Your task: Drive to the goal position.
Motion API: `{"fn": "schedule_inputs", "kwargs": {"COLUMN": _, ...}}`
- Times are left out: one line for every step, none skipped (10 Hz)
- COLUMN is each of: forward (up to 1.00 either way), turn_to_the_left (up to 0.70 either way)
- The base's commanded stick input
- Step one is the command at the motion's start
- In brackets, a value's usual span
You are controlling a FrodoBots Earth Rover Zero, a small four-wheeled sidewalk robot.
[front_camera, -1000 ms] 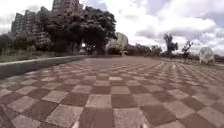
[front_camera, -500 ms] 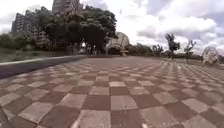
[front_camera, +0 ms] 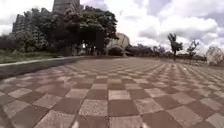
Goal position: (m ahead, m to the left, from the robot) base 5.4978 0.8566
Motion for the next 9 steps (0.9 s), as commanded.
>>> {"fn": "schedule_inputs", "kwargs": {"forward": 1.0, "turn_to_the_left": 0.0}}
{"fn": "schedule_inputs", "kwargs": {"forward": 1.0, "turn_to_the_left": 0.0}}
{"fn": "schedule_inputs", "kwargs": {"forward": 1.0, "turn_to_the_left": 0.0}}
{"fn": "schedule_inputs", "kwargs": {"forward": 1.0, "turn_to_the_left": 0.0}}
{"fn": "schedule_inputs", "kwargs": {"forward": 1.0, "turn_to_the_left": 0.0}}
{"fn": "schedule_inputs", "kwargs": {"forward": 1.0, "turn_to_the_left": 0.0}}
{"fn": "schedule_inputs", "kwargs": {"forward": 1.0, "turn_to_the_left": 0.0}}
{"fn": "schedule_inputs", "kwargs": {"forward": 1.0, "turn_to_the_left": 0.0}}
{"fn": "schedule_inputs", "kwargs": {"forward": 1.0, "turn_to_the_left": 0.0}}
